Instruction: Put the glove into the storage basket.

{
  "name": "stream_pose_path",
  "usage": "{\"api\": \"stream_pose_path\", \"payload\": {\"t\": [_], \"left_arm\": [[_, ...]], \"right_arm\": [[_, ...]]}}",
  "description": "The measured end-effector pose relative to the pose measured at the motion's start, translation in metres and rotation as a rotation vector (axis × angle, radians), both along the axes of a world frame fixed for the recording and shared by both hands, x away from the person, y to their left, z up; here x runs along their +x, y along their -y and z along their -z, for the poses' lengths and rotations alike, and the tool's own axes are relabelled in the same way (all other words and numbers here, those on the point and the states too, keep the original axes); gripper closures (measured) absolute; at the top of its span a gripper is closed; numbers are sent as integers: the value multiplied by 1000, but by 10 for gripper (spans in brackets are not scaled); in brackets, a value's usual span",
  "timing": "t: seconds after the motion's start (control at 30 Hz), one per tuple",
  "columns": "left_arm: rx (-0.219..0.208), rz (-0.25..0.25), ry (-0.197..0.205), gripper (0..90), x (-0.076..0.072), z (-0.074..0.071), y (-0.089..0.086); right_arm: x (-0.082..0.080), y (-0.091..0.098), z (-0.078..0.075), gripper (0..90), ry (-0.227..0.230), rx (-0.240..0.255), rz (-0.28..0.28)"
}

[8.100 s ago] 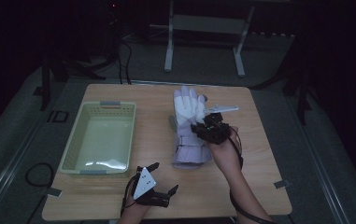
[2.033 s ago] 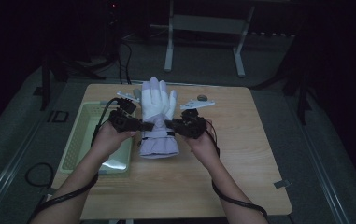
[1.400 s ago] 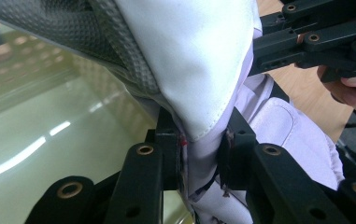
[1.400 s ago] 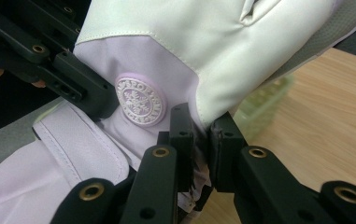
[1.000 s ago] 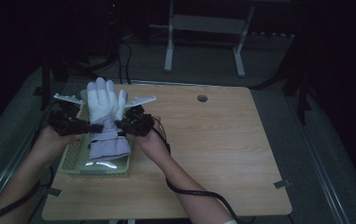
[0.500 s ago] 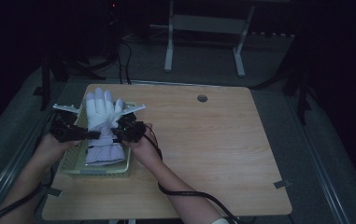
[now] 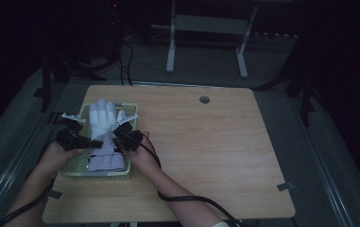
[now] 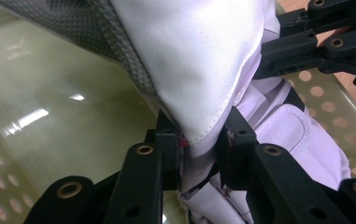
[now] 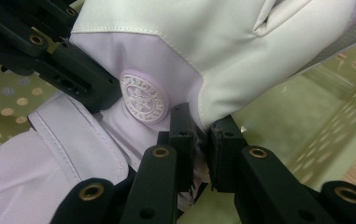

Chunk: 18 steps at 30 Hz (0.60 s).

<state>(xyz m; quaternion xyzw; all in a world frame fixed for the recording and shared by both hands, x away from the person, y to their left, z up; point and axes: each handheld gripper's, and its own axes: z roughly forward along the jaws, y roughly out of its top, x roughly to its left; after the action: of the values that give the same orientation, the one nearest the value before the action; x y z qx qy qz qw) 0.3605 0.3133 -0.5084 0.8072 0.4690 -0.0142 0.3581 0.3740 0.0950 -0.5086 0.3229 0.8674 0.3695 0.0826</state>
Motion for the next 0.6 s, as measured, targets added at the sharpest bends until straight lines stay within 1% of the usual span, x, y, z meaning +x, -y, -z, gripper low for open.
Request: {"api": "stream_pose_path", "payload": {"t": [0.07, 0.1, 0.13, 0.23, 0.27, 0.3, 0.33, 0.37, 0.4, 0.43, 0.47, 0.5, 0.53, 0.57, 0.6], "left_arm": [[4, -2, -2, 732, -1, 0, 0], [11, -3, -4, 731, -1, 0, 1], [17, 1, -10, 729, -1, 1, 2], [19, 0, -16, 725, 0, 1, 3], [29, 1, -29, 725, 0, 3, 4], [37, -1, -42, 720, 1, 4, 6], [55, 3, -58, 720, 2, 5, 9], [67, -2, -71, 716, 3, 6, 11], [67, -2, -71, 710, 3, 6, 11], [83, -12, -86, 710, 5, 9, 13], [97, -22, -100, 696, 7, 11, 15], [109, -33, -110, 655, 8, 13, 17], [127, -58, -126, 631, 11, 17, 19], [127, -58, -126, 602, 11, 17, 19], [137, -68, -133, 602, 12, 18, 20]], "right_arm": [[0, -1, 0, 815, 1, -2, -3], [0, -2, 0, 810, -8, -8, 7], [-1, -4, 0, 794, -12, -27, 11], [0, -4, 0, 778, -20, -33, 20], [0, -3, -1, 762, -31, -38, 23], [3, -2, -1, 722, -61, -50, 22], [4, -1, -1, 702, -72, -49, 19], [5, -2, 0, 690, -74, -61, 22], [5, -2, 0, 690, -74, -61, 22], [5, -2, 1, 672, -79, -73, 23], [6, -2, 3, 620, -86, -83, 30], [8, -1, 5, 570, -92, -85, 17], [7, -1, 5, 536, -89, -86, 12], [7, -1, 4, 510, -84, -93, 6], [7, -1, 4, 510, -84, -93, 6]]}}
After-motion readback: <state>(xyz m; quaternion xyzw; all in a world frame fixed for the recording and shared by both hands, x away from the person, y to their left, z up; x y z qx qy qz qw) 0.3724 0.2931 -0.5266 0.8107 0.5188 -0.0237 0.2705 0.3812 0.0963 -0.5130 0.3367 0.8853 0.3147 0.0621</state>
